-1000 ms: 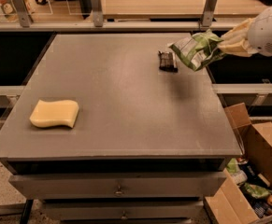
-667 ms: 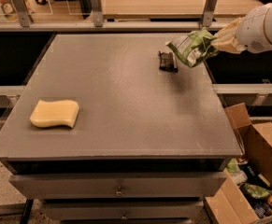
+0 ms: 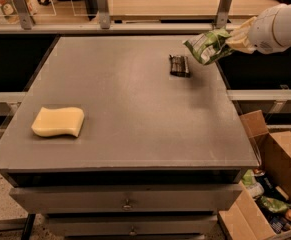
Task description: Move green jalapeno chip bag near rxbar chocolate
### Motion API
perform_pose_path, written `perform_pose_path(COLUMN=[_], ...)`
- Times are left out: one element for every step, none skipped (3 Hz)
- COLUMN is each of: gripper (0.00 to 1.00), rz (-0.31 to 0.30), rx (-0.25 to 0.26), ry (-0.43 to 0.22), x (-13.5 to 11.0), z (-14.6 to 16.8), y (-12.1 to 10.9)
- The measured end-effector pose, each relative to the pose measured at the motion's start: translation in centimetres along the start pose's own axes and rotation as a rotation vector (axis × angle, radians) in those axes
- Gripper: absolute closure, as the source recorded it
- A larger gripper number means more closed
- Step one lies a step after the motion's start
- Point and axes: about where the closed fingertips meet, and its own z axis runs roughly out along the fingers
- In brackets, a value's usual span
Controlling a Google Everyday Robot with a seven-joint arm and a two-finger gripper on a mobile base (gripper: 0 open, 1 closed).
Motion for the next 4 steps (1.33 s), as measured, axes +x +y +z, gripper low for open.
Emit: perform_pose_path(gripper=[0.61,0.39,0.16,0.00], rz=[0.025,0.042,0.044,0.029], rx=[0.016,0.010,-0.014,-0.055], ry=[-0.007,-0.008,-0.012,-0.023], x=[0.0,0.2,-0.1,-0.9], z=[0.9,1.8,2.3,2.6], y=[0.1,0.8,2.1,3.7])
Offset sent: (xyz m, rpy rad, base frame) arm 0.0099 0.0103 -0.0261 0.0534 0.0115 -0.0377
